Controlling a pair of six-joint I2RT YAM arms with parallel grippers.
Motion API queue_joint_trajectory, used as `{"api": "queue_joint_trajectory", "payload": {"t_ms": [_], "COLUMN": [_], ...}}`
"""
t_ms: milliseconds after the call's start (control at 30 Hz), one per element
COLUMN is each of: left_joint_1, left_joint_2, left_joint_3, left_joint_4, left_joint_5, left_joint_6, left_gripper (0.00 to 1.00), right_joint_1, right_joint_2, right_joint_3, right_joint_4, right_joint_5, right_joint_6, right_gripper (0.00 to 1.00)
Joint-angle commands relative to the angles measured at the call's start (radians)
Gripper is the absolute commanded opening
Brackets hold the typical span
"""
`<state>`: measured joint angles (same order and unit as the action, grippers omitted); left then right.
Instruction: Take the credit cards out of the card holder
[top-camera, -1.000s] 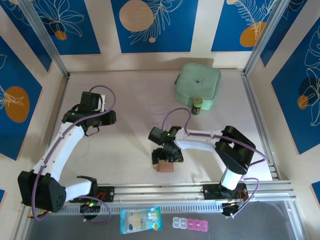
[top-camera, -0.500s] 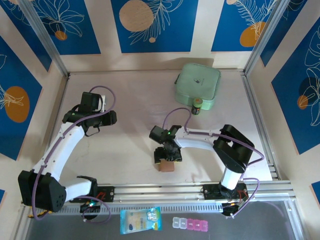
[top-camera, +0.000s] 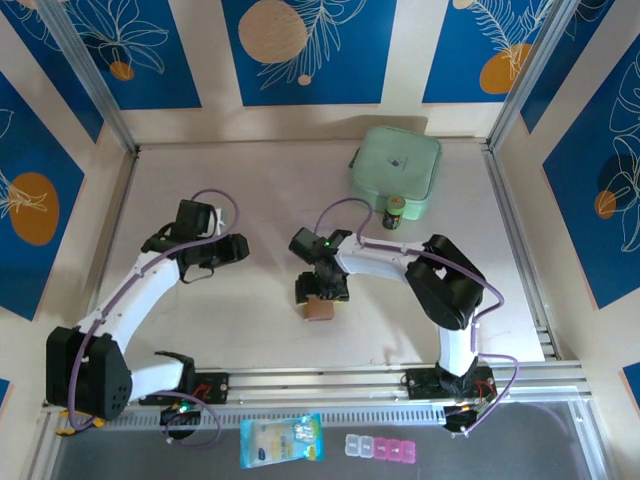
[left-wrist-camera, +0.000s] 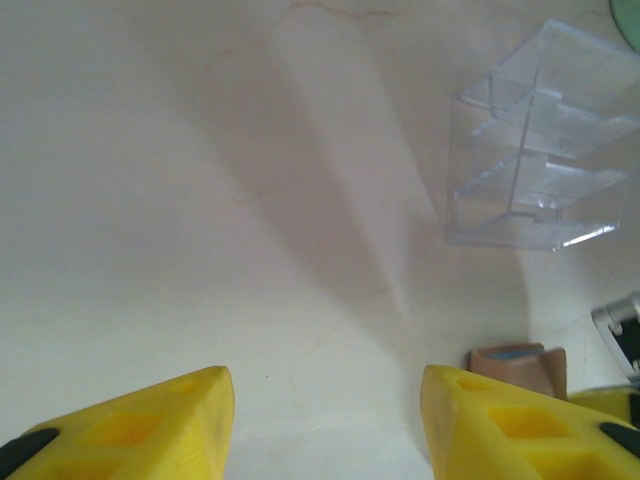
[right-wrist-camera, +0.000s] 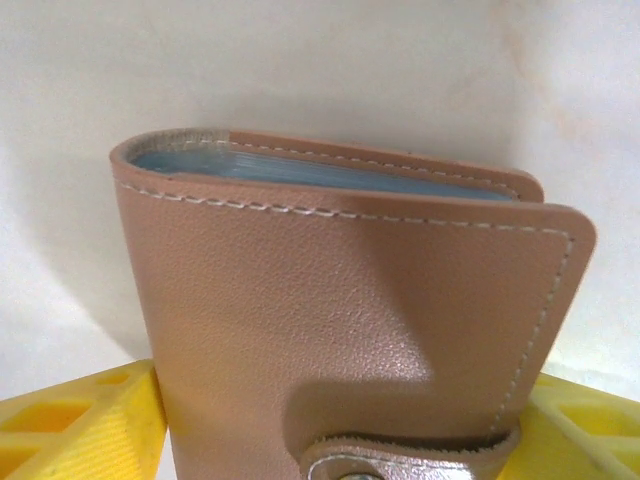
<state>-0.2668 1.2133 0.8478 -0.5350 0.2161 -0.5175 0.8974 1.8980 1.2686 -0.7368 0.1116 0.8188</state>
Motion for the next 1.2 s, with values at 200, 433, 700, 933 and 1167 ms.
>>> {"api": "queue_joint_trajectory", "payload": {"t_ms": [200,433,700,933,1167], "left_joint_1": [-0.124,-0.207,-0.307,-0.361,-0.388], "left_joint_2": [0.020,0.050,0.114,0.203,0.266], "left_joint_3": [-0.108,-0.121,-0.151,-0.187,-0.236], "left_joint_4": [0.213,0.257,0.383,0.523,0.661], "left_joint_5": [0.068,0.026,0.034,0.080,0.132], "left_joint_6": [-0.167,-0.217,-0.312,-0.388,-0.452], "left_gripper": [0.46,0.43,0.29,0.12,0.00], "right_joint_1": [-0.004,-0.006,-0.042,-0.057,-0.057], "right_joint_2": [0.011,-0.155,-0.300,-0.313,-0.250], "right_joint_3": [0.019,-0.100,-0.237,-0.266,-0.213], "right_joint_4": [-0.003,0.076,0.123,0.162,0.142], "right_joint_5": [-0.027,-0.029,-0.034,-0.056,-0.061], "right_joint_6": [-0.017,-0.009,-0.010,-0.054,-0.064], "right_gripper": [0.87,0.89,0.80,0.67,0.52]}}
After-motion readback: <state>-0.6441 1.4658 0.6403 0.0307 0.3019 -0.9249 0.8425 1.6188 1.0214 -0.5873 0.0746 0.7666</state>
